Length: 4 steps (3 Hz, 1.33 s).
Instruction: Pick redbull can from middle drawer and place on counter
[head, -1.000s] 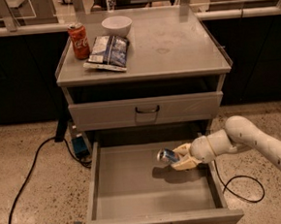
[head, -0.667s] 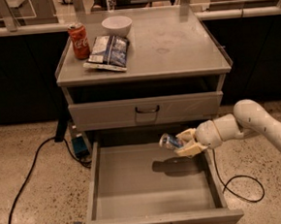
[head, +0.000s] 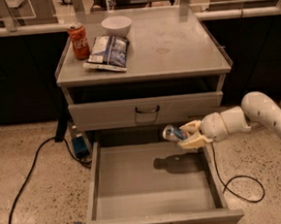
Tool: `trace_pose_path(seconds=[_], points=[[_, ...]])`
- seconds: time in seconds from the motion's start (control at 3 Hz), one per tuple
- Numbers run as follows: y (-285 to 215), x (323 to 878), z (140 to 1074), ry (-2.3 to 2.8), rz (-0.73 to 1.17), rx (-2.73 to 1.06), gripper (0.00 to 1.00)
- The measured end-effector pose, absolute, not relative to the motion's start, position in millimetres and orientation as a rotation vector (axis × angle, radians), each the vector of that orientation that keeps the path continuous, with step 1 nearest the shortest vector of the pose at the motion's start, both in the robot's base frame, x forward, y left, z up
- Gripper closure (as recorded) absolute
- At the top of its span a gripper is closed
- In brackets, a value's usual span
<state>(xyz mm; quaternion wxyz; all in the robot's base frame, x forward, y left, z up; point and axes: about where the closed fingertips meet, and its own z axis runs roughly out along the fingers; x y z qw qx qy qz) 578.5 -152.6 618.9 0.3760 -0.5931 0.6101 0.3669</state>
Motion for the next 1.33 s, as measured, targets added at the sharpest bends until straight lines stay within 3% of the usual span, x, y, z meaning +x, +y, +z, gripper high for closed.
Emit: trace_pose_path(seconds=[0.67, 1.33], points=[[-183, 601, 734, 1.396, 0.915, -1.516, 1.0], [-181, 603, 847, 1.23, 1.024, -1.503, 1.0]])
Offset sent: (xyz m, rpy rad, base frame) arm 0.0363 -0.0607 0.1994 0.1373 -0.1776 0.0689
